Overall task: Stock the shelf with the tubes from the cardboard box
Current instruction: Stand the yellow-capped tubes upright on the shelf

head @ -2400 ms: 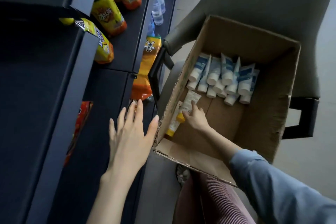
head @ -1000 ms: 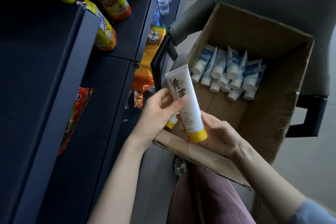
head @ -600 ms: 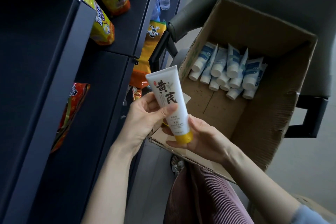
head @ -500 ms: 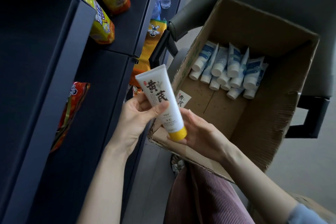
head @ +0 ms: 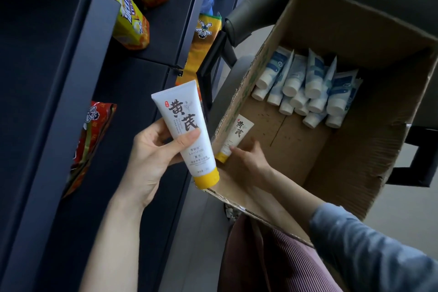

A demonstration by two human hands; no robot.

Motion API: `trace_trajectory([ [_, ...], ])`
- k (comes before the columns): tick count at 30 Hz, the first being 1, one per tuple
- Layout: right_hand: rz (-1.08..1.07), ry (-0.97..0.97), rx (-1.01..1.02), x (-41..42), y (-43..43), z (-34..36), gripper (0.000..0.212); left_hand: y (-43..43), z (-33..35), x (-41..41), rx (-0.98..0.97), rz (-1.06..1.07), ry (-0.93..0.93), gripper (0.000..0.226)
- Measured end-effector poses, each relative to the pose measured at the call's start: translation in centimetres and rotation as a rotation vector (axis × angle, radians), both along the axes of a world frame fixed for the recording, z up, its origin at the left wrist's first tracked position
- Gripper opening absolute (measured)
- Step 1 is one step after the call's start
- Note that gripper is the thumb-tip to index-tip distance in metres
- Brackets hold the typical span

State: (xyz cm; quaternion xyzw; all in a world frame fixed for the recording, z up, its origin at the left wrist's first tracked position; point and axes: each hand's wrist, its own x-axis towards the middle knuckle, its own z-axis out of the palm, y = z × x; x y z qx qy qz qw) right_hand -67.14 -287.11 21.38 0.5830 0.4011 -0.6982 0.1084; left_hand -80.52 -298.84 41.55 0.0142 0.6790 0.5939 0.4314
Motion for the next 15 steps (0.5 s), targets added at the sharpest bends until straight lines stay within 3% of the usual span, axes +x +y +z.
trace_trajectory([
  [2,-0.004,0.031,-0.016,-1.1,-0.5,-1.1,0.055,-0.2,-0.2,-0.3,-0.022,0.001,0.016,0.028],
  [4,-0.07,0.039,-0.016,-2.1,-0.6,-1.9,0.044,-0.4,-0.6,-0.5,-0.048,0.003,0.025,0.027],
  [8,-0.161,-0.025,0.022,-3.5,-0.3,-2.8,0.055,-0.6,-1.2,-0.7,-0.085,0.01,0.025,0.027],
  [15,-0.009,-0.023,0.213,-4.2,0.8,-2.7,0.063,-1.8,-1.7,-0.9,-0.115,0.031,0.031,0.033],
])
